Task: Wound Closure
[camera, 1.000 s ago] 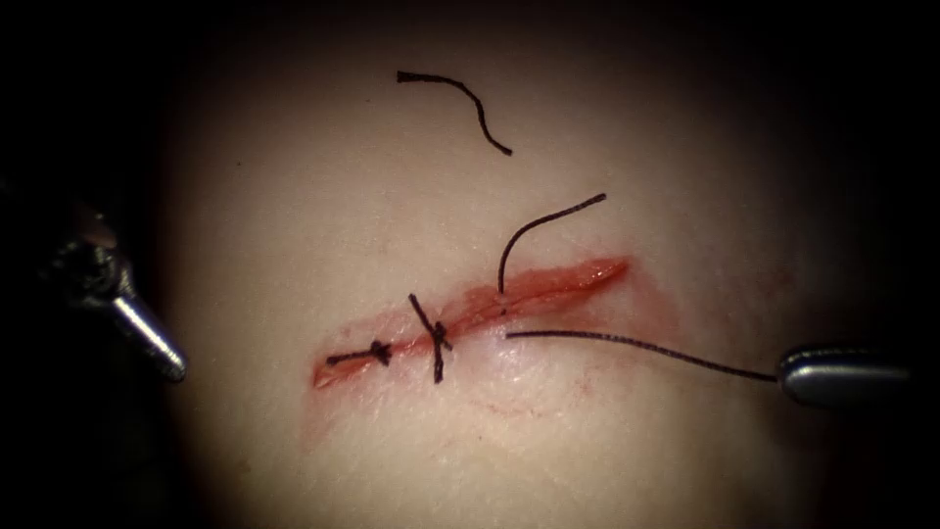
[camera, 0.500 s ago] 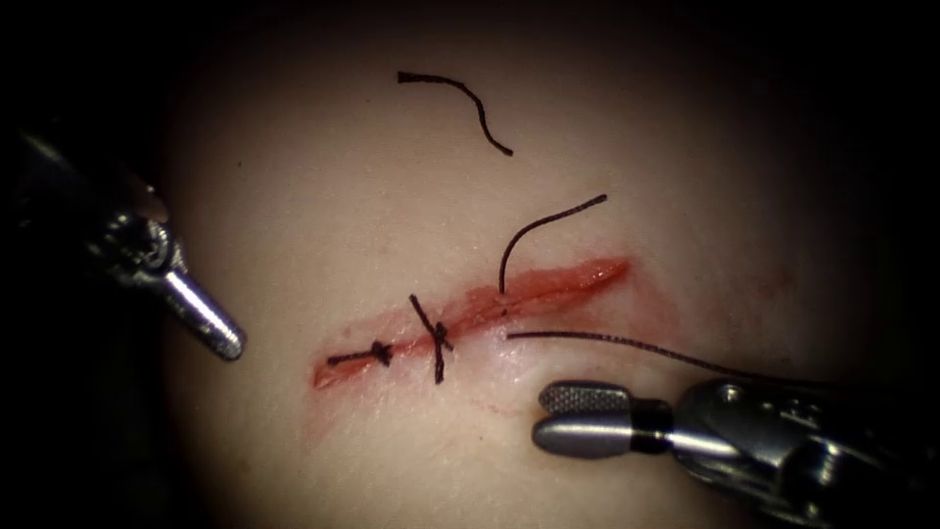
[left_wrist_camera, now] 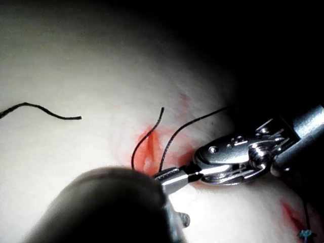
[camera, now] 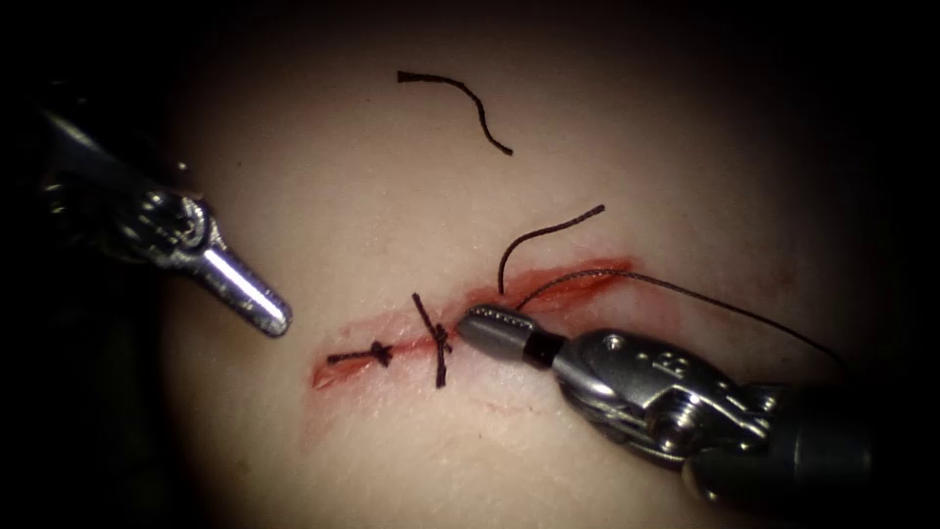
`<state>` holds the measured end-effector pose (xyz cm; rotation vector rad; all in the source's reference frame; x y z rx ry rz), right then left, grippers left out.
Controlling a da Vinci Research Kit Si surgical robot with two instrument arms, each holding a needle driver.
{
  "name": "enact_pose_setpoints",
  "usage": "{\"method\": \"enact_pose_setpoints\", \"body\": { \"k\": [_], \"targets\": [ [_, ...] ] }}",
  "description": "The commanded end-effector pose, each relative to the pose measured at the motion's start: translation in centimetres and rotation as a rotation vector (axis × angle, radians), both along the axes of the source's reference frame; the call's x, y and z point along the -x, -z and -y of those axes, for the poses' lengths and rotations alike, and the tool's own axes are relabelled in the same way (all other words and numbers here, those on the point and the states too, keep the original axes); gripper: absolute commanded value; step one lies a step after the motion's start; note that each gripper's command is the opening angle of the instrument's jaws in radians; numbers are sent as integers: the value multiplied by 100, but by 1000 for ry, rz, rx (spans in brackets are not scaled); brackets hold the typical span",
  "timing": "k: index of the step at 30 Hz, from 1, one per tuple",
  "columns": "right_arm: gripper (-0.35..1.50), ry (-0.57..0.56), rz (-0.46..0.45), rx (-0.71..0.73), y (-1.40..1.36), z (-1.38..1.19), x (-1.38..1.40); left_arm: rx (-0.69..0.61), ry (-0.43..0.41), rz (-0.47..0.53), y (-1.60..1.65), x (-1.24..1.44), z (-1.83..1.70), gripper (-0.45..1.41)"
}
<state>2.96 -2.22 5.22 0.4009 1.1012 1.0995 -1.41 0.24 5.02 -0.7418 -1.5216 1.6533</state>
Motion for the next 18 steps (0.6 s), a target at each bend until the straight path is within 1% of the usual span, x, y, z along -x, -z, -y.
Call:
{"method": "enact_pose_setpoints", "body": {
  "k": [1,3,5,7,9,14,18],
  "targets": [
    [-16,17,-8,0,-6,7,-8,-3,3,6,-4,5,0,2],
    [-25,48,-19,6,-13,13,-7,-5,4,8,-4,5,0,2],
    [-26,67,-23,-1,-21,19,-4,-8,6,10,-3,5,0,2],
    [-35,84,-6,3,-32,25,0,-10,7,10,-1,6,-1,2],
    [-35,101,29,-1,-42,28,4,-12,8,10,0,6,-2,2],
    [-35,103,49,-10,-51,24,4,-18,16,9,3,11,-5,-3],
    [-35,65,63,-3,-60,12,0,-16,22,15,4,14,-6,-5]
  ]
}}
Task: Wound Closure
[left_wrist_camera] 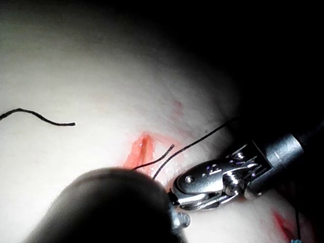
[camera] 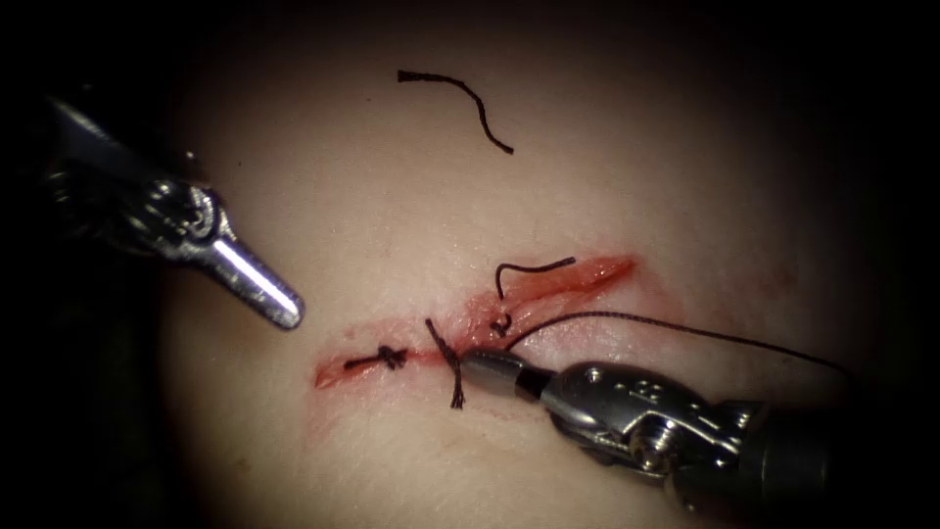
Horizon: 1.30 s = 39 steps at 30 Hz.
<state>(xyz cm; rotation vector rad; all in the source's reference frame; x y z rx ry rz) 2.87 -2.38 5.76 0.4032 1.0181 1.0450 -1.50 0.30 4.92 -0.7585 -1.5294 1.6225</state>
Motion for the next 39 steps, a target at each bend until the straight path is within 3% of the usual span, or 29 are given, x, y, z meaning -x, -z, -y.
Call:
{"method": "enact_pose_setpoints", "body": {
  "k": [1,4,7,10,12,14,17,18,20,24,26,37,39],
  "targets": [
    [-35,-14,-8,9,-8,-9,-9,-1,3,4,-6,6,1,-5],
    [-35,-27,-30,17,-7,-18,-7,-2,7,2,-5,9,2,-6],
    [-21,-35,-49,9,8,-20,-7,6,9,7,-2,11,2,-10],
    [36,-41,-68,2,26,-21,-10,15,15,22,1,14,2,-13],
    [104,-44,-91,-1,41,-19,-11,16,22,30,2,16,5,-13],
    [116,-37,-113,3,56,-12,-8,18,26,36,3,18,6,-13],
    [115,-7,-152,-79,79,5,7,16,34,38,5,19,6,-13],
    [103,16,-157,-100,85,9,11,16,35,38,5,20,7,-13],
    [36,65,-134,-126,94,14,18,15,32,39,5,20,7,-13],
    [47,-9,-84,-237,93,12,21,15,33,39,5,20,7,-11],
    [62,-62,-85,-289,89,11,23,15,33,39,5,20,7,-11],
    [74,-228,-12,-267,39,-18,10,15,33,38,5,22,8,-8],
    [69,-243,-7,-264,34,-20,4,15,34,37,5,23,8,-8]
  ]
}}
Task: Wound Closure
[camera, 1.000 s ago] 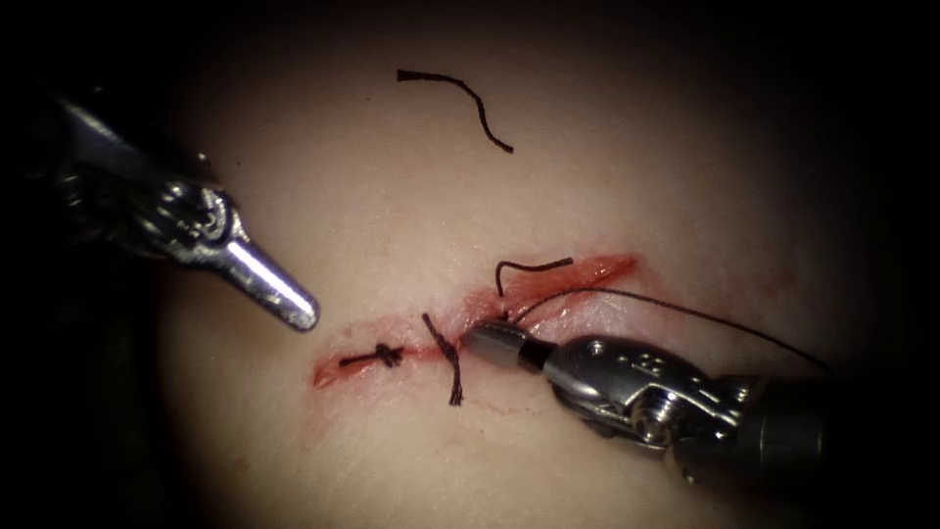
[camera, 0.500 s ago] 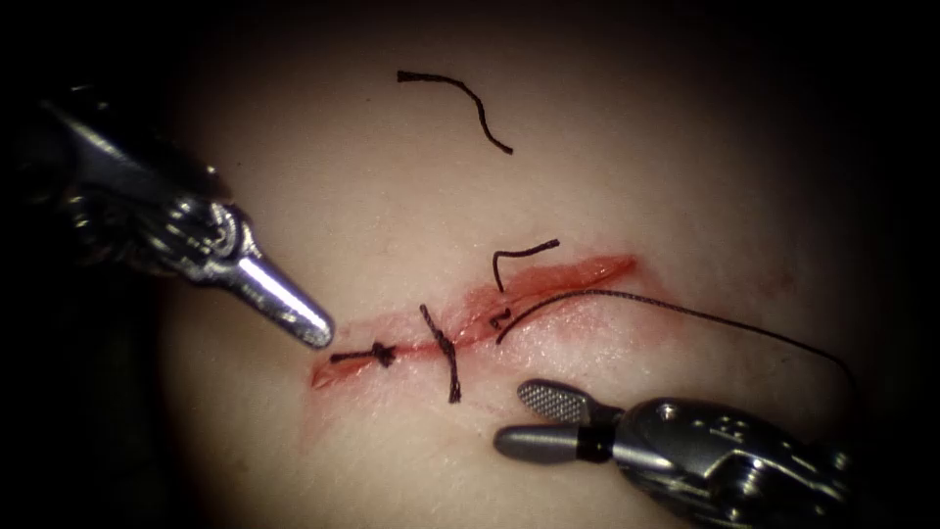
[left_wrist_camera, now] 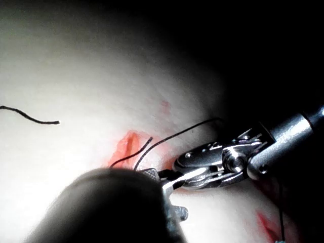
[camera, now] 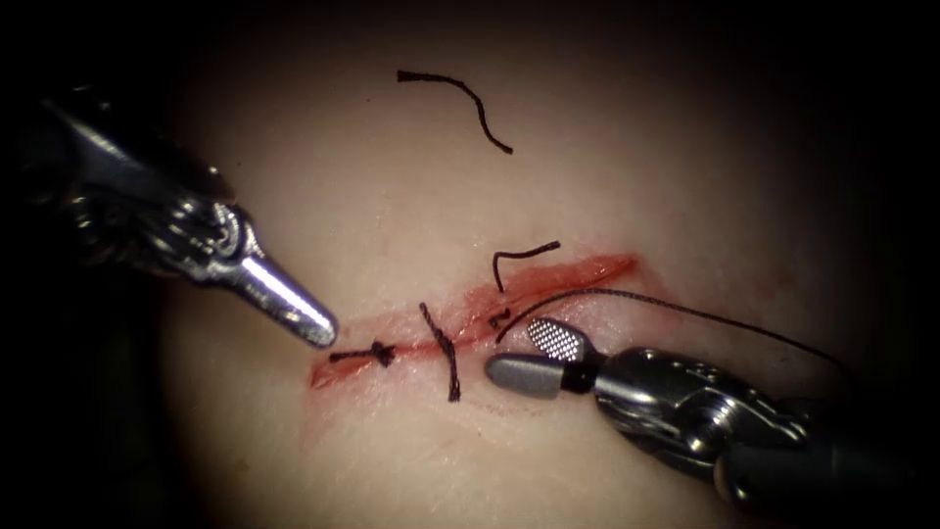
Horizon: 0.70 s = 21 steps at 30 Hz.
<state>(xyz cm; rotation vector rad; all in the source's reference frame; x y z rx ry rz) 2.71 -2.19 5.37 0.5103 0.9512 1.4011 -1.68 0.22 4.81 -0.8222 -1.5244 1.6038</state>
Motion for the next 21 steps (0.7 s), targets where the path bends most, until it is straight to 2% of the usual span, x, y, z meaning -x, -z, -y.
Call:
{"method": "enact_pose_setpoints", "body": {
  "k": [1,3,4,5,6,7,12,16,21],
  "targets": [
    [69,-19,5,4,-8,-3,-16,1,0,0,-5,5,0,-8],
    [68,-45,4,9,-10,-5,-21,1,0,0,-5,5,0,-8],
    [61,-59,-2,13,-10,-6,-24,0,-3,1,-6,5,0,-8],
    [44,-69,-7,16,-11,-7,-26,0,-3,1,-6,5,0,-6],
    [12,-76,-13,19,-11,-8,-27,0,-2,1,-5,6,1,-6],
    [-32,-80,-23,23,-10,-7,-26,0,-2,1,-5,6,1,-6],
    [-35,-66,-49,3,6,-13,-17,-2,-7,2,-5,6,2,-6],
    [-35,-75,-62,-34,36,-28,2,-3,-11,4,-4,7,3,-6],
    [-35,-84,-64,-34,47,-43,17,-4,-13,4,-3,8,4,-6]
  ]
}}
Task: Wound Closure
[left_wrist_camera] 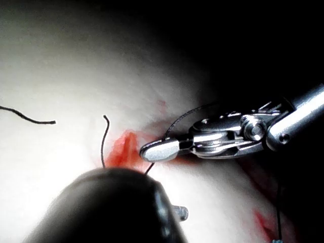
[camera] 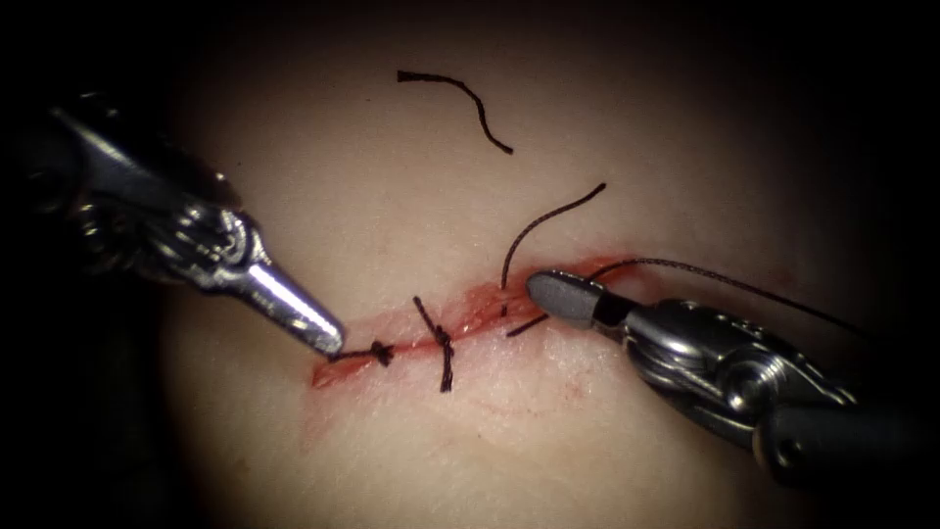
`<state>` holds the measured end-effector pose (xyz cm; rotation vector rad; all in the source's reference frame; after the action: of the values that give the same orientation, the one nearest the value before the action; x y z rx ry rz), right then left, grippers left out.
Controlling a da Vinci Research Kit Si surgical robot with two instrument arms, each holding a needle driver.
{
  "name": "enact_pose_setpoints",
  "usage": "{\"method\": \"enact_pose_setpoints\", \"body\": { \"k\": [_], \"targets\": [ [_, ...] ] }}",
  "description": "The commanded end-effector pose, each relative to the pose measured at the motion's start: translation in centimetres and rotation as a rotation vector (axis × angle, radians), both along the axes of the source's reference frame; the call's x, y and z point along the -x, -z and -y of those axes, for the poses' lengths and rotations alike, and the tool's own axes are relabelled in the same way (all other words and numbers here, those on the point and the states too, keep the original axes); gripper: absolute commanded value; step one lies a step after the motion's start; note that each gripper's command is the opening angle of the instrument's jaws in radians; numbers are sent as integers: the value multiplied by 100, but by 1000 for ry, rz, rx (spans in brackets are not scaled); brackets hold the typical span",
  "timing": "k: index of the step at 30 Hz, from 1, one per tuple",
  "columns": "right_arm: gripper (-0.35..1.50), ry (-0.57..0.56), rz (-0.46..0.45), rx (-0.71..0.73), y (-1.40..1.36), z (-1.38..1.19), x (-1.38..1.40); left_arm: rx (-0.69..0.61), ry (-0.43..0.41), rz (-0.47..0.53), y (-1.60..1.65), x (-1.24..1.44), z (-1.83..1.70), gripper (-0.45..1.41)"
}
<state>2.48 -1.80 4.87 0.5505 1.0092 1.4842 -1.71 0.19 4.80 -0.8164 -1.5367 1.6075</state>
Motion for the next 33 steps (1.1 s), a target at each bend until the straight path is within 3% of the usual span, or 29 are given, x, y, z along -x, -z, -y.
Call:
{"method": "enact_pose_setpoints", "body": {
  "k": [1,4,5,7,8,11,15,19,22,24,26,28,33],
  "targets": [
    [-35,-6,1,1,-4,-5,-4,-1,-2,1,-5,5,0,-6],
    [-35,3,7,20,-9,-5,-4,-1,-1,0,-4,6,1,-6],
    [-6,16,17,47,-11,-3,-6,-1,-1,0,-4,6,1,-6],
    [98,59,47,129,-13,0,-12,-2,-3,1,-4,6,1,-6],
    [140,69,50,166,-14,2,-15,3,-3,4,-4,7,1,-6],
    [143,55,12,199,-10,10,-13,7,-5,7,-4,9,1,-11],
    [143,33,-44,104,2,25,7,18,21,56,-1,16,2,-16],
    [135,162,-83,18,27,41,42,18,46,107,3,24,-2,-5],
    [130,248,-86,-42,57,33,61,13,55,109,4,28,-7,0],
    [106,265,-104,-58,76,25,72,19,73,104,5,31,-10,0],
    [94,269,-129,-61,88,24,83,48,112,101,7,40,-17,10],
    [81,300,-158,-68,103,30,109,152,162,147,8,58,-26,19],
    [73,386,-209,-84,120,29,158,523,186,220,13,94,-21,19]
  ]
}}
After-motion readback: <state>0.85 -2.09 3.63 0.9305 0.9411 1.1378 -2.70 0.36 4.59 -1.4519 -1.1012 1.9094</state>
